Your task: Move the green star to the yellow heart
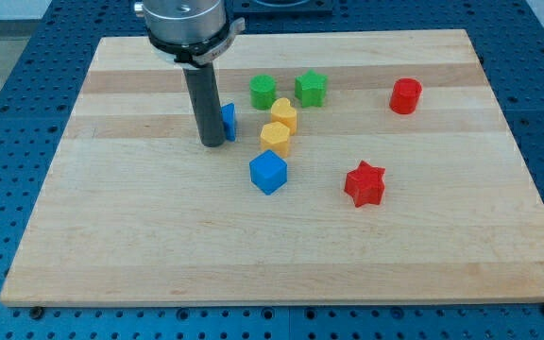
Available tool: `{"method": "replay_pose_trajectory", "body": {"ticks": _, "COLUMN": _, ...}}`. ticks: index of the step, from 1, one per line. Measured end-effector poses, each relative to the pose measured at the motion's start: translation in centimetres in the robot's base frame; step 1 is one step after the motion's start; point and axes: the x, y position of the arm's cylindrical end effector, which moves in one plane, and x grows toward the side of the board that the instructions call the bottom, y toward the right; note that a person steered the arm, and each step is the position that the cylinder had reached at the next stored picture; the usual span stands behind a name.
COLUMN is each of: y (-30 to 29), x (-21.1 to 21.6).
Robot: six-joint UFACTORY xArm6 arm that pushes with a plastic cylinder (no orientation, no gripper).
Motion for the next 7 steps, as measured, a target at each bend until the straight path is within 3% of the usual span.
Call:
{"method": "replay_pose_trajectory", "body": {"ticks": 4, "y": -2.4, "x": -0.9}}
{"method": "replay_pose_trajectory", "body": {"ticks": 7, "y": -0.9, "x": -2.9}}
